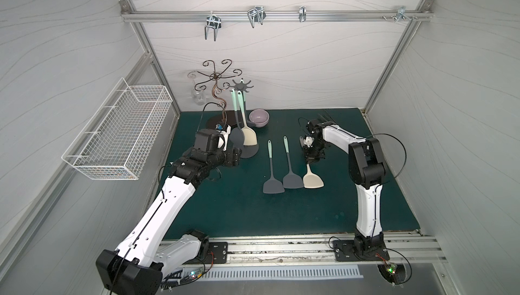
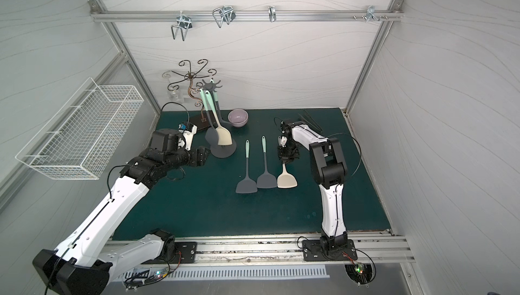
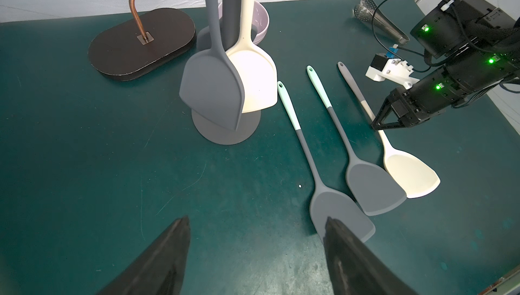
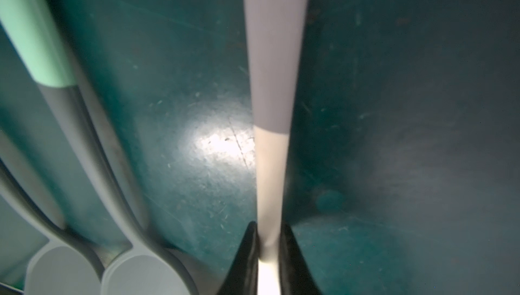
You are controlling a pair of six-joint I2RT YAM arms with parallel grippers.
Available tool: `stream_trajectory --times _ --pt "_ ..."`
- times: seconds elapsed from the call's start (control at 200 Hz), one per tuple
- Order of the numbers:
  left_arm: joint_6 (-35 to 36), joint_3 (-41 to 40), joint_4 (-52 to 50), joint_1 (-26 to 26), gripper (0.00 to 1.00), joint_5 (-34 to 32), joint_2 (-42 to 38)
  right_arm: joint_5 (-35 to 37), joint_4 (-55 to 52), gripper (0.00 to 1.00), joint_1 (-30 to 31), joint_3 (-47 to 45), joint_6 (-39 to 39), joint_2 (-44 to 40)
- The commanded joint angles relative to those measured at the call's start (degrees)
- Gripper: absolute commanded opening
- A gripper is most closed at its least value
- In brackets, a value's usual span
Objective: Take the spatula off the kitchen utensil rack
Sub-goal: Place the spatula at the center of the board.
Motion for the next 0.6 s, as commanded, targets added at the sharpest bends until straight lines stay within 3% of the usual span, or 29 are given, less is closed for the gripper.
stream_trajectory --times 0.0,0.3,0.595 --pt "1.03 0.34 1.14 0.31 0.79 -0.34 0.11 -0.99 -0.02 0.27 -0.09 -0.29 0.58 1.52" --pt "1.28 0.28 0.92 0.33 0.79 -0.71 0.1 0.53 -1.72 0.35 0.02 1.4 0.72 -2.66" --pt "1.4 -0.43 1.74 0.33 0.79 -3.21 -1.74 3.55 -1.97 0.36 1.86 3.79 0.53 -12.1"
